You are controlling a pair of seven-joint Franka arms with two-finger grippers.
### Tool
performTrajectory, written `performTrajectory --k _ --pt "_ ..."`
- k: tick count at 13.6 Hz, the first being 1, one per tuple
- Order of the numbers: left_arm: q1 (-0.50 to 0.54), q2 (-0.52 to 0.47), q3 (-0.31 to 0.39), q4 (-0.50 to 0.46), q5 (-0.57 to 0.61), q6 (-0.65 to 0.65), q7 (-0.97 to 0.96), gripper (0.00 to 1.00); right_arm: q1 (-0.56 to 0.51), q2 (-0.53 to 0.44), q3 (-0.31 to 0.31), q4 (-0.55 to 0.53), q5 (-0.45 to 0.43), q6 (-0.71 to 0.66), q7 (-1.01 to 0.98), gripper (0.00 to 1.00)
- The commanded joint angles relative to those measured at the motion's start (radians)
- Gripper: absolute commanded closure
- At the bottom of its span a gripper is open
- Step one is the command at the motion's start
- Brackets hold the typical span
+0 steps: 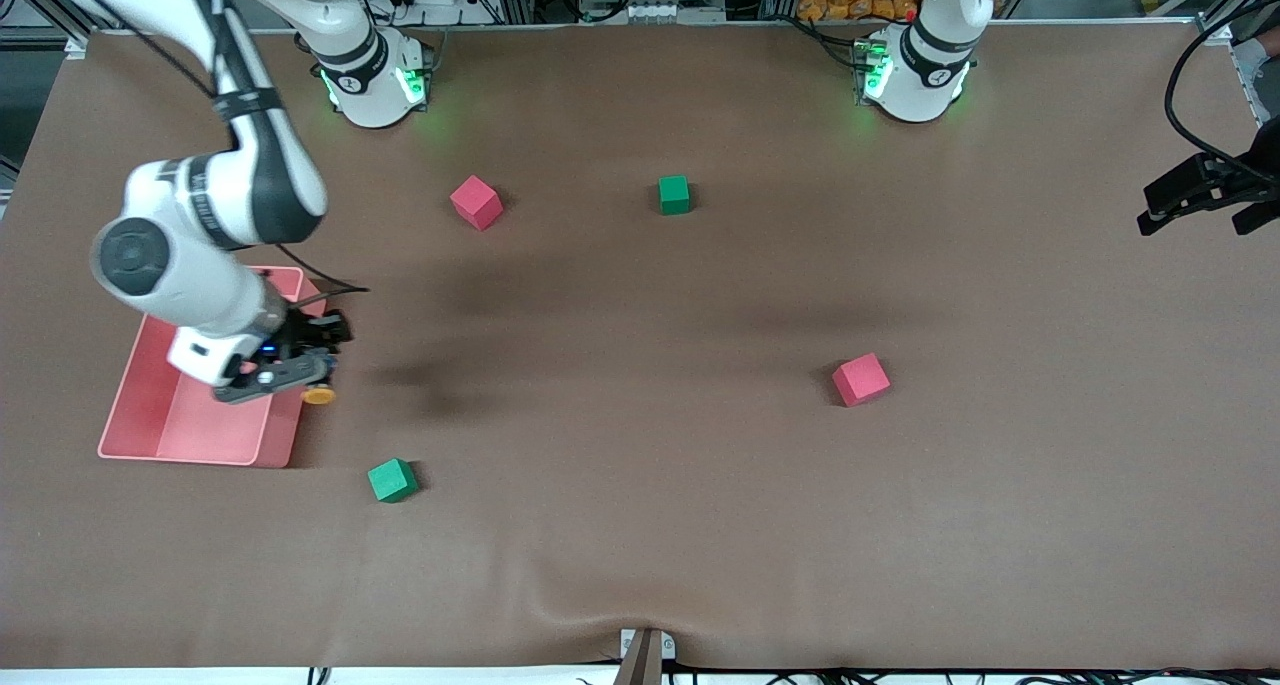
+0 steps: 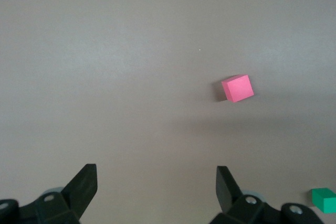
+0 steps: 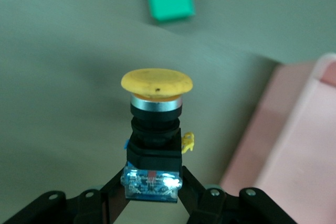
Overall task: Place and upright button with both arms
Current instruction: 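Lift the button out of the tray with the right gripper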
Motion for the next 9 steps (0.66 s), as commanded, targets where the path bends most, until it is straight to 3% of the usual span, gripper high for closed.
performTrajectory --k 1,5,7,9 --pt "0.011 0.012 -0.005 0.019 -0.016 -0.009 0.026 0.00 0.111 0.098 -0.014 0.128 0.003 -0.020 0.104 0.85" --pt "0.010 0.018 -0.005 0.019 -0.018 -0.008 0.026 0.00 0.280 0.287 -0.014 0.354 0.003 -0.020 0.311 0.85" --pt "0.011 0.020 -0.005 0.019 -0.018 -0.006 0.026 0.00 0.325 0.360 -0.011 0.417 0.003 -0.013 0.352 0.85" --pt "0.010 0.023 -0.005 0.019 -0.018 -0.008 0.026 0.00 0.395 0.451 -0.012 0.513 0.043 -0.012 0.413 0.85"
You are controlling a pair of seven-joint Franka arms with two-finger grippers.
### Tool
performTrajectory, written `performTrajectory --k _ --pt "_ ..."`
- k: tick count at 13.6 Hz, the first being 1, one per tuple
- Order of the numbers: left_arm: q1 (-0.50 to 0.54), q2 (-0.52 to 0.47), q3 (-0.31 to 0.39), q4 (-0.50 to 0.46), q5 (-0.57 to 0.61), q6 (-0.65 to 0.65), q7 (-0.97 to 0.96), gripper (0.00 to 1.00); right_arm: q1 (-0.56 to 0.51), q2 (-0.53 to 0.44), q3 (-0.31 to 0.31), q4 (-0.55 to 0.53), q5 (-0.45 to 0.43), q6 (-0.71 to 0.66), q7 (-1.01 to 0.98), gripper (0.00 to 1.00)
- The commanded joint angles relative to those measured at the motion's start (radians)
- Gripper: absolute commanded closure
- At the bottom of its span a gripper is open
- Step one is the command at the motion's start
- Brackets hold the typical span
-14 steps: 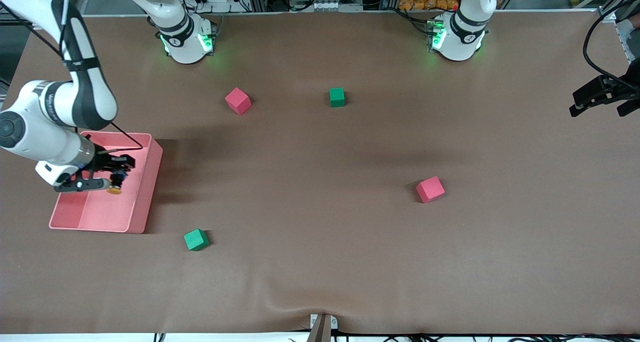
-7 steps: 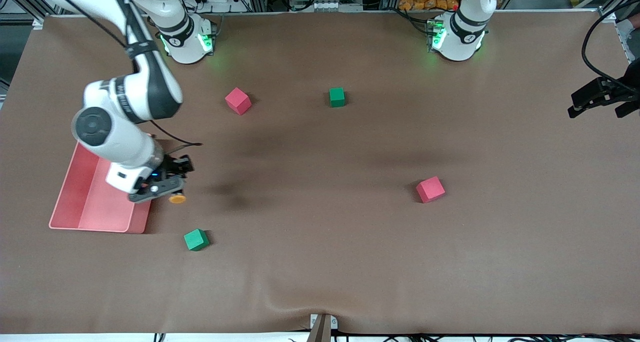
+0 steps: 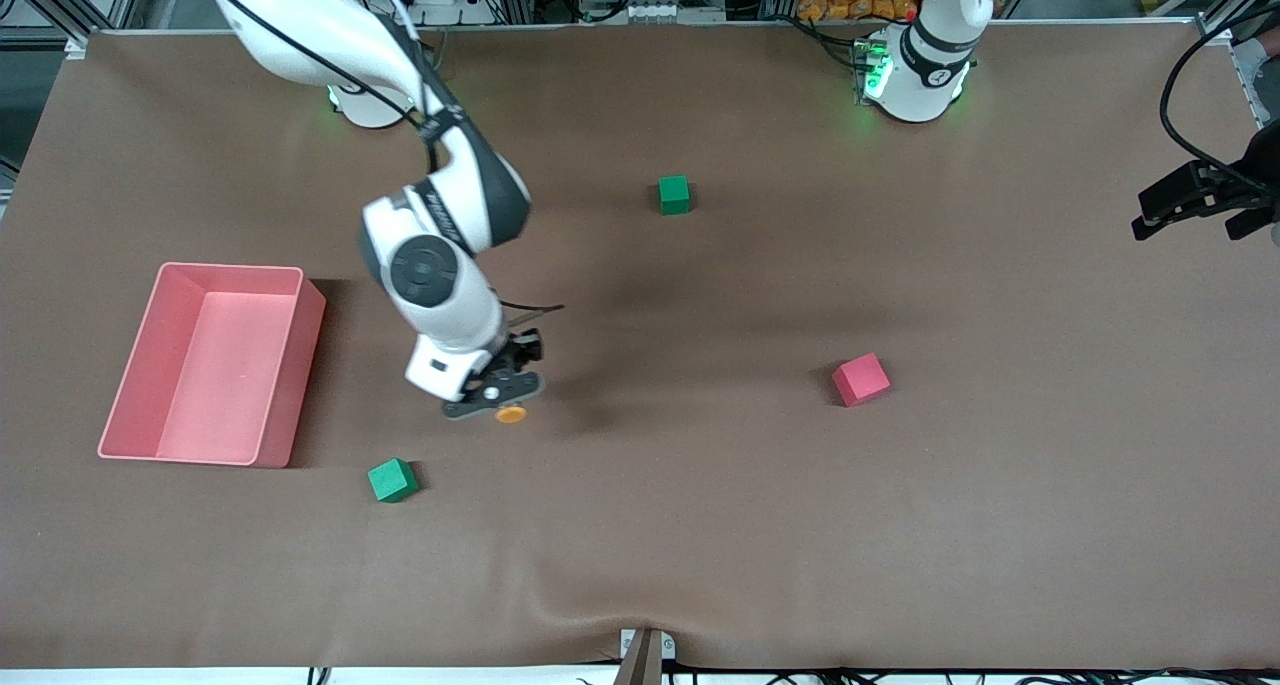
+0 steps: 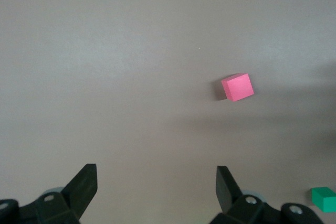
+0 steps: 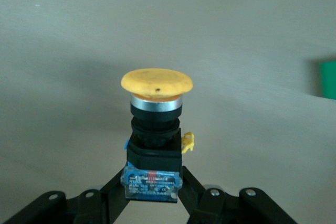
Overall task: Place and upright button with both arms
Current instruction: 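Lay the button on its side mid-table and open the right gripper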
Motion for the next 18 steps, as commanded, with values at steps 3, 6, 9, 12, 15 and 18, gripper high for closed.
performTrajectory --k 3,6,9,12,15,18 --pt "0.010 0.015 -0.004 0.019 -0.016 -0.008 0.026 0.00 0.147 0.207 -0.012 0.210 0.046 -0.007 0.173 0.87" --pt "0.010 0.021 -0.004 0.018 -0.016 -0.008 0.026 0.00 0.214 0.296 -0.012 0.295 0.049 -0.001 0.203 0.87" --pt "0.006 0.022 -0.006 0.015 -0.016 -0.008 0.027 0.00 0.233 0.347 -0.011 0.338 0.052 0.001 0.214 0.87" --pt "0.000 0.022 -0.006 0.013 -0.016 -0.009 0.026 0.00 0.245 0.382 -0.011 0.336 0.052 0.028 0.224 0.73" --pt "-0.004 0.028 -0.012 0.013 -0.016 -0.011 0.027 0.00 0.242 0.384 -0.011 0.335 0.052 0.034 0.238 0.00" --pt "-0.021 0.030 -0.023 0.015 -0.016 -0.009 0.027 0.00 0.225 0.329 -0.011 0.335 0.078 0.017 0.238 0.00"
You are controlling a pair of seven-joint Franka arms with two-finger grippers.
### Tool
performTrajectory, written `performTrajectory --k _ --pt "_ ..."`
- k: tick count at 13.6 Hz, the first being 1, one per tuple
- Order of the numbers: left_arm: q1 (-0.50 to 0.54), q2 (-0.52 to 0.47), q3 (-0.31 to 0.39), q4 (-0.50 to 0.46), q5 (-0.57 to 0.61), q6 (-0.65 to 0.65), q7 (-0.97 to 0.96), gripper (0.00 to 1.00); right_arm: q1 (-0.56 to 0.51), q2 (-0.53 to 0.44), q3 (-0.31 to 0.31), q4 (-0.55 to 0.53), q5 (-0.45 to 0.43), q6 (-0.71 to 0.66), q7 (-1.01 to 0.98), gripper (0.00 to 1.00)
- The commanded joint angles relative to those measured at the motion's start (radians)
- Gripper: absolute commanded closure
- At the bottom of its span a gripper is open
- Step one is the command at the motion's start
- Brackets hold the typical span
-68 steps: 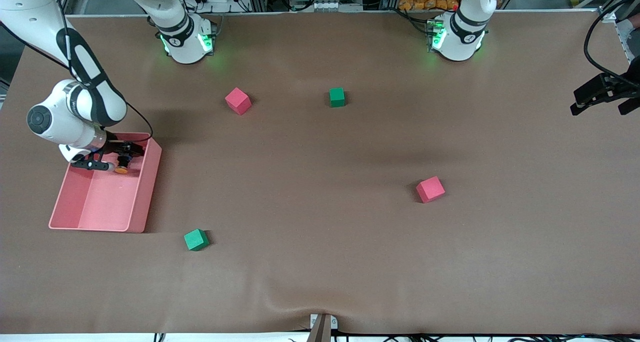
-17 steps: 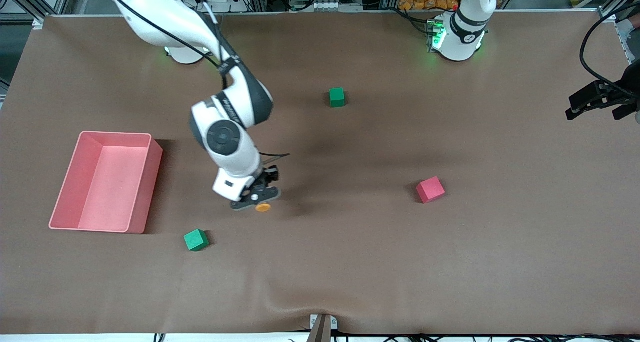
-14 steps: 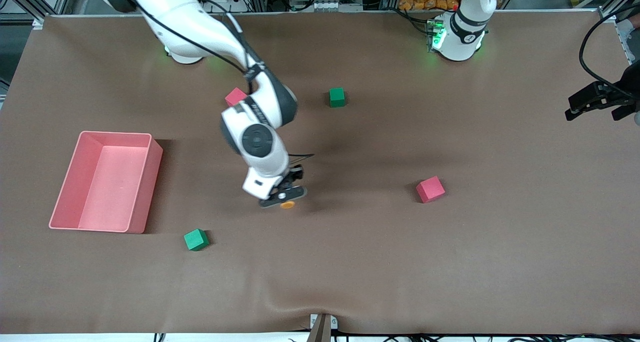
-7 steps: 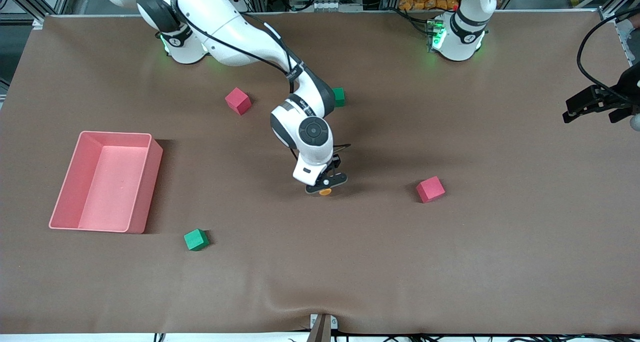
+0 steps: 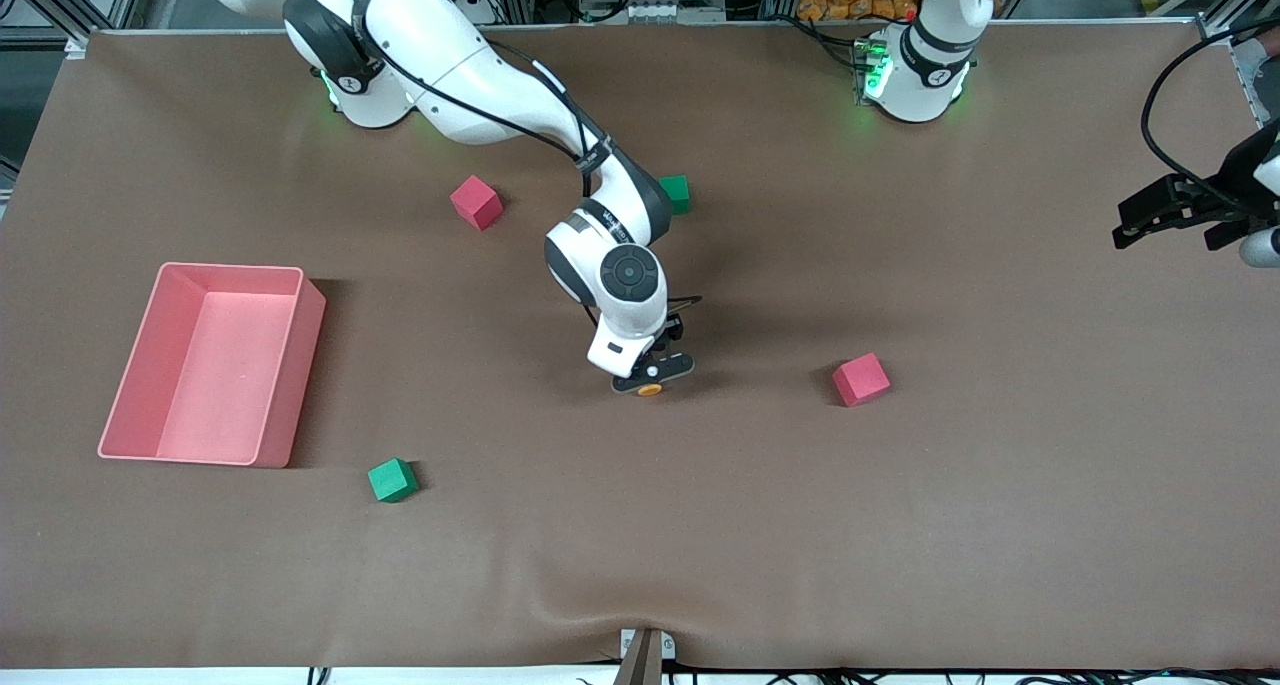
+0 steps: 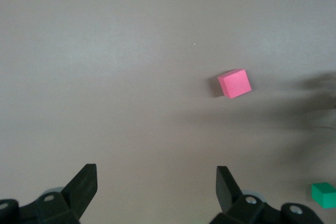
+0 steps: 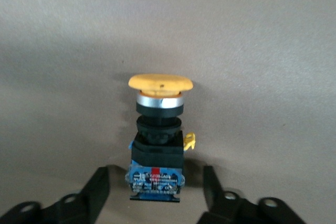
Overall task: Place and upright button with both arms
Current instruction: 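Lay the button on its side mid-table and open the right gripper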
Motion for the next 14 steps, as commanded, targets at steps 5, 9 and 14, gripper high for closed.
performTrajectory --k 5,9,14 --pt "-0.058 0.070 -0.022 0.019 0.001 0.009 0.018 0.00 -0.084 -0.134 -0.011 0.027 0.061 -0.154 0.003 0.00" --pt "-0.084 0.127 -0.036 0.019 0.004 0.040 0.001 0.00 -0.168 -0.223 -0.019 0.019 0.049 -0.303 0.001 0.00" --pt "-0.177 0.187 -0.037 0.016 -0.007 0.023 -0.093 0.00 -0.275 -0.300 -0.039 0.012 0.050 -0.339 -0.020 0.00"
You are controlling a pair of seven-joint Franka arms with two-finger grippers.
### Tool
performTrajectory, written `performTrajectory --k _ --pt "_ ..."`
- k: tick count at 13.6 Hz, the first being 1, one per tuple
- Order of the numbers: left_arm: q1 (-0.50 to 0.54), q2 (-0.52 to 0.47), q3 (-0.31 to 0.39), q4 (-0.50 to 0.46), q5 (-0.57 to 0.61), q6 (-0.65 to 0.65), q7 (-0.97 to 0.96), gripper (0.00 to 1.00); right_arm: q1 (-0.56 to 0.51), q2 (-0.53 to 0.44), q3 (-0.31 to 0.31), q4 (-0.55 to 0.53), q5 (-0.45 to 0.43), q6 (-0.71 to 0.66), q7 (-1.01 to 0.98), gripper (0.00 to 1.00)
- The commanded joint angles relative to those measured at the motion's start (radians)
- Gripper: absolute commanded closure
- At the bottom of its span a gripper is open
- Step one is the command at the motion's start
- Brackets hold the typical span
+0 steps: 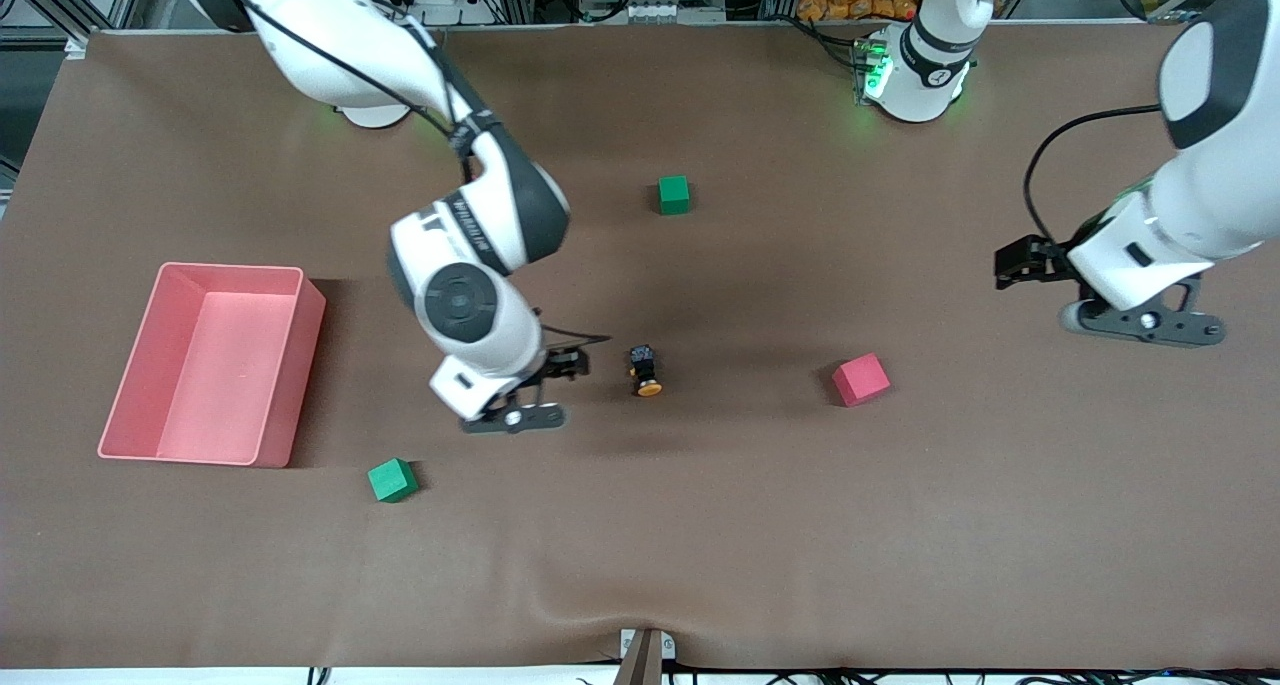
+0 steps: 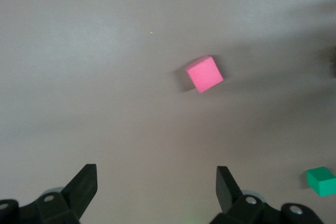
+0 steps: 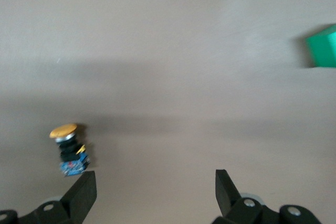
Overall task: Place and upright button with both arms
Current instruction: 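Withdraw the right gripper while the left gripper reaches toward the button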
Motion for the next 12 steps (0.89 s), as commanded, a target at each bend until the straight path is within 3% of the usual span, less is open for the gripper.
performTrajectory --k 1,9,12 --pt "-0.059 0.053 0.001 0.016 -0.008 -0.020 -0.085 0.00 -0.044 -0.064 0.006 -0.047 0.009 -0.015 -0.017 0.00" --pt "-0.178 0.186 -0.008 0.025 -0.132 -0.020 -0.346 0.00 -0.079 -0.105 0.006 -0.065 0.009 -0.118 -0.059 0.00" --pt "-0.255 0.324 -0.007 0.158 -0.135 -0.018 -0.443 0.00 -0.087 -0.108 0.006 -0.065 0.011 -0.119 -0.060 0.00"
